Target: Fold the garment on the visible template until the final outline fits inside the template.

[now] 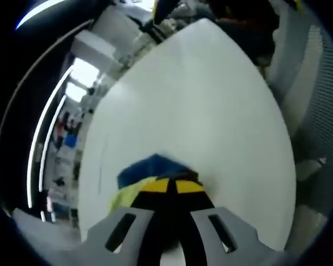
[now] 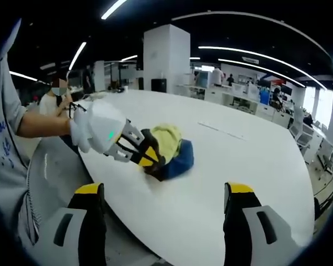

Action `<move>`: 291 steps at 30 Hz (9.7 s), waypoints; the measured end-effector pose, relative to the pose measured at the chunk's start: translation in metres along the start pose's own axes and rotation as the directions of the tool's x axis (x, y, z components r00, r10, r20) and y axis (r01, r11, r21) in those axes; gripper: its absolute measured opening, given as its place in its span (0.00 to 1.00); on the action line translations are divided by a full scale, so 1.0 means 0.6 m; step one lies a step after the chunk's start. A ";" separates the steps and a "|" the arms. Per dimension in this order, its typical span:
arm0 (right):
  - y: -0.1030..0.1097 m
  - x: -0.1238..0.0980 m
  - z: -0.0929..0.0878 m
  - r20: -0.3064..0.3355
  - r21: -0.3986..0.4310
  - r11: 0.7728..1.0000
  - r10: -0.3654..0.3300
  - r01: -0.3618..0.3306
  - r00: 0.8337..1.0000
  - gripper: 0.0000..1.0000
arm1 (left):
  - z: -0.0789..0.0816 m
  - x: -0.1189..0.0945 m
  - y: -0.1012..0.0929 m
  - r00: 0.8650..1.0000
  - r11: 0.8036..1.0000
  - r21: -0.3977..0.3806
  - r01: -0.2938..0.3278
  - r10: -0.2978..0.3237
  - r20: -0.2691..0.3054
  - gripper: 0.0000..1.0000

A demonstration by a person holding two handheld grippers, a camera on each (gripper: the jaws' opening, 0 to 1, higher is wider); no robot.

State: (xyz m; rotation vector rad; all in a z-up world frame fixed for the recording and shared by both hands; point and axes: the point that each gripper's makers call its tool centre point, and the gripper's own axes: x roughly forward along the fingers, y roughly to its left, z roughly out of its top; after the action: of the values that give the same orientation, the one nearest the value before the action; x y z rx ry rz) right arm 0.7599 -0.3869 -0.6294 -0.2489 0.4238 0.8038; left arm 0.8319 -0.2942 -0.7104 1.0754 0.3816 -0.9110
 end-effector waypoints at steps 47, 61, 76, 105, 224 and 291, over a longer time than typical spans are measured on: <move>0.025 0.150 0.001 0.070 -0.195 0.961 0.212 -0.196 0.975 0.38 | -0.030 -0.087 0.181 0.983 0.973 -0.147 -0.180 0.181 -0.009 0.00; -0.005 0.226 -0.053 0.022 -0.244 0.952 0.194 -0.183 0.981 0.27 | -0.042 -0.085 0.196 0.984 0.974 -0.135 -0.180 0.177 -0.032 0.00; -0.021 0.271 -0.059 0.014 -0.302 0.938 0.186 -0.174 0.982 0.20 | -0.052 -0.088 0.209 0.983 0.975 -0.131 -0.181 0.177 -0.043 0.00; -0.071 0.296 0.000 0.049 -0.377 0.922 0.115 -0.088 0.992 0.01 | -0.124 -0.115 0.236 0.970 0.950 -0.202 -0.238 0.221 -0.102 0.00; -0.006 -0.026 0.539 0.539 -0.257 0.946 -0.027 0.195 0.842 0.01 | 0.004 -0.567 0.395 0.821 0.810 -0.510 -0.290 0.485 0.302 0.00; 0.039 -0.050 0.439 0.473 -0.256 0.950 -0.039 0.179 0.880 0.01 | 0.007 -0.555 0.293 0.872 0.834 -0.526 -0.166 0.373 0.317 0.00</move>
State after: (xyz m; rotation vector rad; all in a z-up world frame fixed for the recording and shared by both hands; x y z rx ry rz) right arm 0.7955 -0.2925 -0.3833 -0.3425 -0.1660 0.7828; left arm 0.7725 -0.1183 -0.3827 0.4365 0.0842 -0.7002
